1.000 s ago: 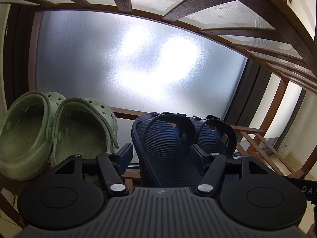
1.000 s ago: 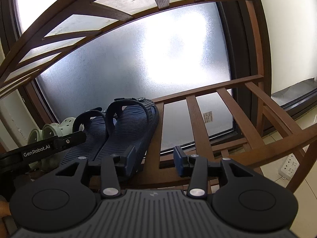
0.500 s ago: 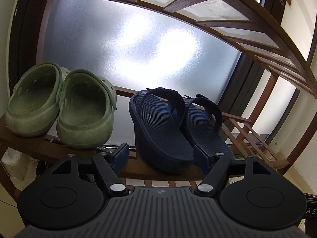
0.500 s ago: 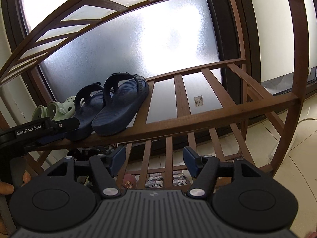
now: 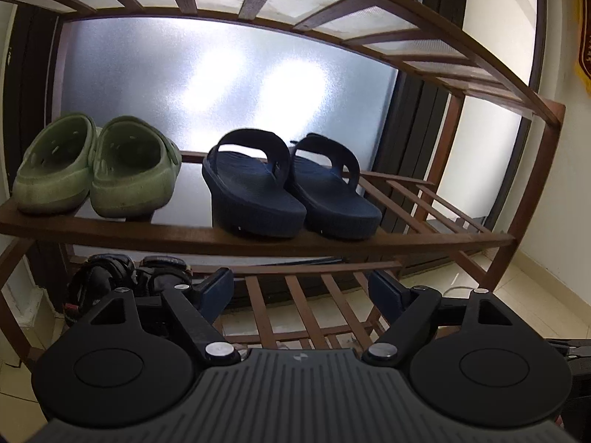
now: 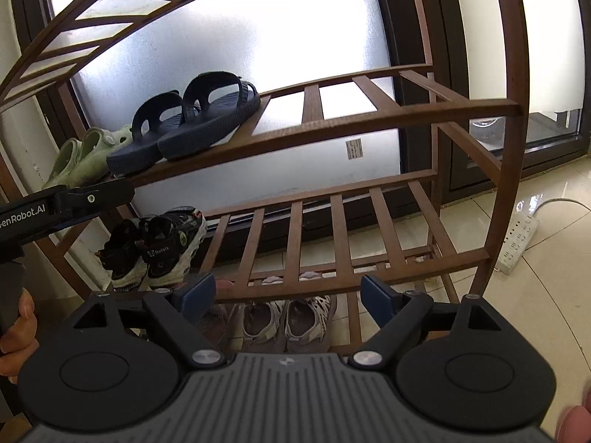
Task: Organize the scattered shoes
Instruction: 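Open both grippers and pull them back from the slides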
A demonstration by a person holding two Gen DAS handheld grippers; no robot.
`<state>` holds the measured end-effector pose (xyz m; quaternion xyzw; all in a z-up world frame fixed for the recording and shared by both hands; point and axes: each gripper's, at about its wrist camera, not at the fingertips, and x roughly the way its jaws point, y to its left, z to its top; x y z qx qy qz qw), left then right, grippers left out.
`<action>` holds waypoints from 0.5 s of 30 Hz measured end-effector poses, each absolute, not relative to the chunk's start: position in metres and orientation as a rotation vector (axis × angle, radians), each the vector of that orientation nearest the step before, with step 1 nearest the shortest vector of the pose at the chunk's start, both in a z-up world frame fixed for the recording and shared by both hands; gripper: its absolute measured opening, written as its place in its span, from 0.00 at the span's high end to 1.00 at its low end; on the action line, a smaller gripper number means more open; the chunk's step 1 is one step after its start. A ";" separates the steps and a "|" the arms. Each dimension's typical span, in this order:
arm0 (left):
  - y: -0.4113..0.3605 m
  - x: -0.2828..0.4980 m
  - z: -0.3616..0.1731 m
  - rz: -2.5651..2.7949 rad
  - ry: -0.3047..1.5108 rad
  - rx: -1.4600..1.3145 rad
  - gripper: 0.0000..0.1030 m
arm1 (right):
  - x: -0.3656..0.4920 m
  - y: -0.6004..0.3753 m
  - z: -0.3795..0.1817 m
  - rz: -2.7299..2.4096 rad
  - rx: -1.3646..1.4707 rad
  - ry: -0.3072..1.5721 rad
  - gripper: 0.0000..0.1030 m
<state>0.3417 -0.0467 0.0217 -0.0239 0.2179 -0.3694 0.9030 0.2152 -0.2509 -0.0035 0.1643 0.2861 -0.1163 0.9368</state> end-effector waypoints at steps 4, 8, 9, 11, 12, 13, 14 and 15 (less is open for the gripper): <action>-0.050 0.328 0.002 -0.778 0.470 -0.017 0.20 | 0.201 -0.253 -0.022 -0.251 0.351 0.607 0.11; -0.052 0.312 -0.023 -0.796 0.499 0.018 0.20 | 0.182 -0.256 -0.042 -0.277 0.371 0.626 0.11; -0.052 0.309 -0.029 -0.803 0.510 0.024 0.20 | 0.177 -0.257 -0.047 -0.283 0.376 0.630 0.11; -0.053 0.305 -0.039 -0.811 0.528 0.034 0.20 | 0.166 -0.259 -0.057 -0.296 0.388 0.639 0.11; -0.054 0.304 -0.044 -0.815 0.537 0.039 0.20 | 0.161 -0.260 -0.062 -0.303 0.394 0.644 0.11; -0.055 0.302 -0.049 -0.819 0.546 0.043 0.20 | 0.155 -0.261 -0.068 -0.311 0.400 0.650 0.11; -0.055 0.300 -0.056 -0.824 0.554 0.046 0.20 | 0.149 -0.262 -0.074 -0.320 0.405 0.656 0.11; -0.056 0.298 -0.062 -0.830 0.563 0.054 0.20 | 0.144 -0.262 -0.079 -0.327 0.407 0.661 0.11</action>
